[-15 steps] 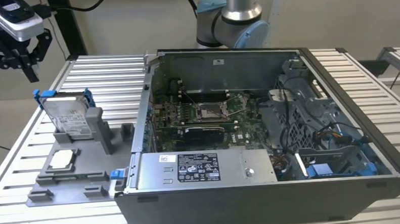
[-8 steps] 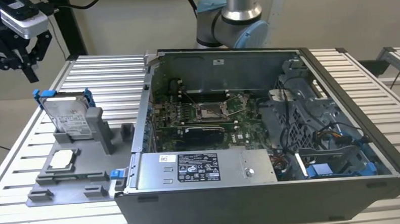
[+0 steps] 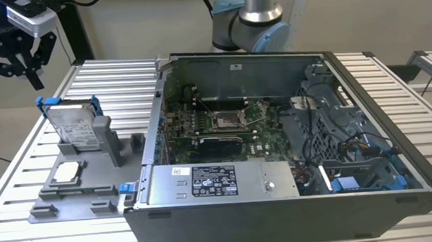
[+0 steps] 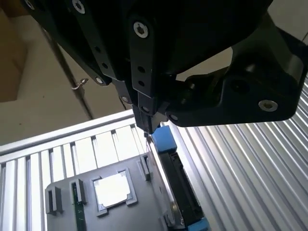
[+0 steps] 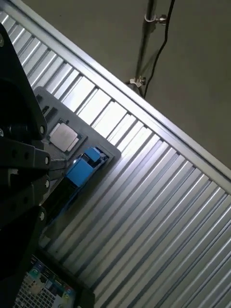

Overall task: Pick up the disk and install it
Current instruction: 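Pick up the disk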

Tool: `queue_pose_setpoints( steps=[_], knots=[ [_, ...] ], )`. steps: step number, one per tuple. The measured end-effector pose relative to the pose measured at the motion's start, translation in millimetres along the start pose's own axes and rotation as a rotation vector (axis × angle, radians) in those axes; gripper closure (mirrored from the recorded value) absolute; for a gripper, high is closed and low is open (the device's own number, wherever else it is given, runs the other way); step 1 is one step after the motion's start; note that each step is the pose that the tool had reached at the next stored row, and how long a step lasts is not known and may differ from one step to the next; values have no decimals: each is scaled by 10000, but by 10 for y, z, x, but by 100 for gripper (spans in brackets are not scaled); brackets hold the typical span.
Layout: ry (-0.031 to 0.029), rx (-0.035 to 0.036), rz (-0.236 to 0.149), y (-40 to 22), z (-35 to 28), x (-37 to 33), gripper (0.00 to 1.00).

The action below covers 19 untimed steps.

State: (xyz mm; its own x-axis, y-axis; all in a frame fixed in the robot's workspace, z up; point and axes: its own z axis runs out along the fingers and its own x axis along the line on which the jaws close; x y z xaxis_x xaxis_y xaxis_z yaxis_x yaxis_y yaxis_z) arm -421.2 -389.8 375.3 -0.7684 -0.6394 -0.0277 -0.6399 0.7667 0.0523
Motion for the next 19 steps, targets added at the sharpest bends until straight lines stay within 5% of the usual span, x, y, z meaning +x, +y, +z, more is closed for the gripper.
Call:
queue_pose_setpoints(
  steps=[7,19],
  knots=[
    [-37,137,-1085,0,1,0,100],
    [40,261,-2681,0,2,0,100]
  ],
)
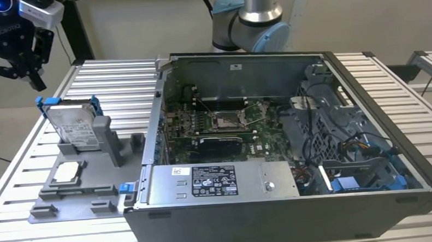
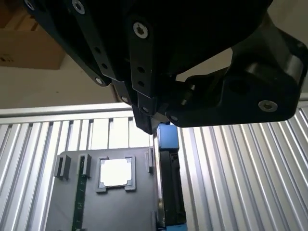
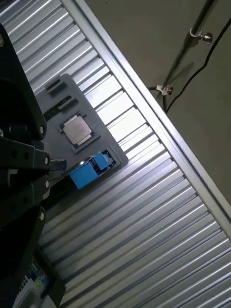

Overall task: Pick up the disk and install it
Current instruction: 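Pick up the disk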

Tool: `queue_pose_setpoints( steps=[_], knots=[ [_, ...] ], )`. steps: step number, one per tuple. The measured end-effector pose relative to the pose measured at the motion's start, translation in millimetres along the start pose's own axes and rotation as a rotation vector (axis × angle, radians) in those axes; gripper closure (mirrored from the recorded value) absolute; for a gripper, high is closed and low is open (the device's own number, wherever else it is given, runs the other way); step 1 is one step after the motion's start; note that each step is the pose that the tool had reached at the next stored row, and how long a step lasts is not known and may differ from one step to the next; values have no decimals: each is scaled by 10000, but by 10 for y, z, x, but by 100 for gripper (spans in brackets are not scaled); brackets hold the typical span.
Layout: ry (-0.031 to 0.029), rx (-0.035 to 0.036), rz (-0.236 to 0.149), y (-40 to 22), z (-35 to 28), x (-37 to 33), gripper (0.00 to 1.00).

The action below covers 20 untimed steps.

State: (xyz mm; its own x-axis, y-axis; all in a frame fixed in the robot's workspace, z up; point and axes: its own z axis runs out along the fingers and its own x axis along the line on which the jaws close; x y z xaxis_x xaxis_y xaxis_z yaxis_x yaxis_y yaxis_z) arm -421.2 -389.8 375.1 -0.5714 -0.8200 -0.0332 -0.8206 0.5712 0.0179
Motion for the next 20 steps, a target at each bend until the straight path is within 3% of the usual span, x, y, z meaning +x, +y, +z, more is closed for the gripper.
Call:
queue_pose_setpoints(
  steps=[8,20],
  knots=[
    [25,24,-1272,0,2,0,100],
    [41,-20,-3349,0,12,0,100]
  ],
)
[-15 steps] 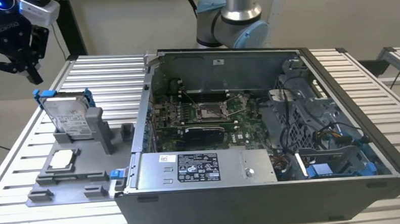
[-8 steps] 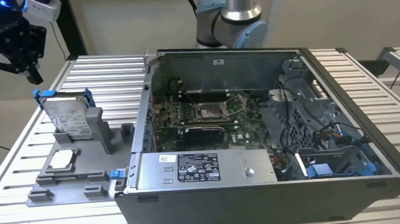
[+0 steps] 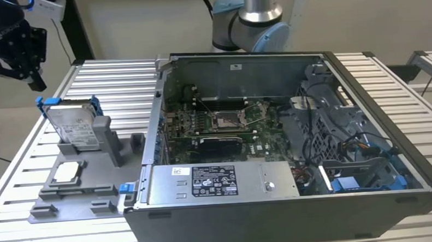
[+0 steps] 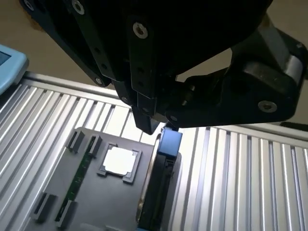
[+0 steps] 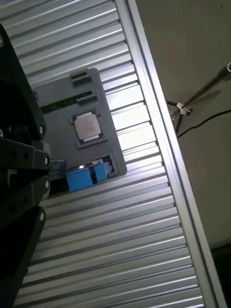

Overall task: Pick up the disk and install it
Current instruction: 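Pick up the disk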

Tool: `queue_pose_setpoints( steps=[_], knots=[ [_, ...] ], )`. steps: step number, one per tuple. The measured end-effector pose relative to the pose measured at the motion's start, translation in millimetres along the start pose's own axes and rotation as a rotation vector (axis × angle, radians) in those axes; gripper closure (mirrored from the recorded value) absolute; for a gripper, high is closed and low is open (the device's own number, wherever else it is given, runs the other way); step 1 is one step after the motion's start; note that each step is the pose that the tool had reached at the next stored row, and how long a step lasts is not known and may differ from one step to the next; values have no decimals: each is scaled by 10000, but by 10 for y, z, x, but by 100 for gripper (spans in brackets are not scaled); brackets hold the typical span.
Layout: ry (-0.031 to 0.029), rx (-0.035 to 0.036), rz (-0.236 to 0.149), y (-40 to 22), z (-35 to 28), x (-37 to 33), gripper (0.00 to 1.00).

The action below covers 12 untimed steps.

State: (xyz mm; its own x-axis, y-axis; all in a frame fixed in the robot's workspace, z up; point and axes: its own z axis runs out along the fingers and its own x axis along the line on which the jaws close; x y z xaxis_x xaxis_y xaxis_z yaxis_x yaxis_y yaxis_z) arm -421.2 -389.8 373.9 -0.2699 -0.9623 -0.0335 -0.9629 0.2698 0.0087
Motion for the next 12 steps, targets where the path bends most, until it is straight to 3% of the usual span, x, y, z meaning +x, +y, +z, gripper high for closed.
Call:
queue_pose_setpoints(
  steps=[8,12],
  knots=[
    [14,-50,-1429,0,7,0,100],
    [17,-59,-1720,0,10,0,100]
  ],
)
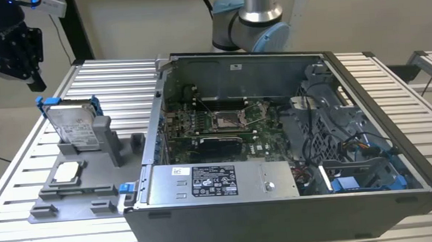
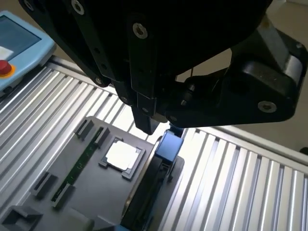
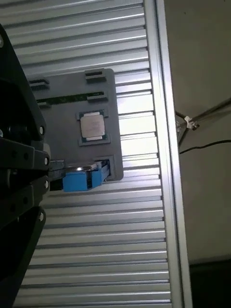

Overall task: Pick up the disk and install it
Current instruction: 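Pick up the disk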

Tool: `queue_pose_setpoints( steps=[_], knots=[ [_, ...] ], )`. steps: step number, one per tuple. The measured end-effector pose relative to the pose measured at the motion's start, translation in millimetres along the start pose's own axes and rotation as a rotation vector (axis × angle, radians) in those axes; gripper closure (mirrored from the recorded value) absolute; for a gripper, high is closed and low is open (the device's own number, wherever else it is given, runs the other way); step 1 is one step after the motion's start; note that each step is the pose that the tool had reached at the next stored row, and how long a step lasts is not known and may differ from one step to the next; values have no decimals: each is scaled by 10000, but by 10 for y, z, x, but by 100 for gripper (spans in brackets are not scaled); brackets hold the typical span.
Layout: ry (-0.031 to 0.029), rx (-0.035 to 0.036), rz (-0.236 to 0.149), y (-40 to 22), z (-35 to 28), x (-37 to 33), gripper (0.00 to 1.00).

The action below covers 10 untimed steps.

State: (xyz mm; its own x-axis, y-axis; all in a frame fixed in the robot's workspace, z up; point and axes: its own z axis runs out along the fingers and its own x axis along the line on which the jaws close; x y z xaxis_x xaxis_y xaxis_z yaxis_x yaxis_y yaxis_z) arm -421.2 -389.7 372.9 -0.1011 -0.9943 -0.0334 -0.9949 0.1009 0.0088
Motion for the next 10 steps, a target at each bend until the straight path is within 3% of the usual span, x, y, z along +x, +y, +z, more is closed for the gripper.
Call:
queue_pose_setpoints(
  steps=[10],
  knots=[
    [7,-20,-1197,2,21,-18,100]
  ],
)
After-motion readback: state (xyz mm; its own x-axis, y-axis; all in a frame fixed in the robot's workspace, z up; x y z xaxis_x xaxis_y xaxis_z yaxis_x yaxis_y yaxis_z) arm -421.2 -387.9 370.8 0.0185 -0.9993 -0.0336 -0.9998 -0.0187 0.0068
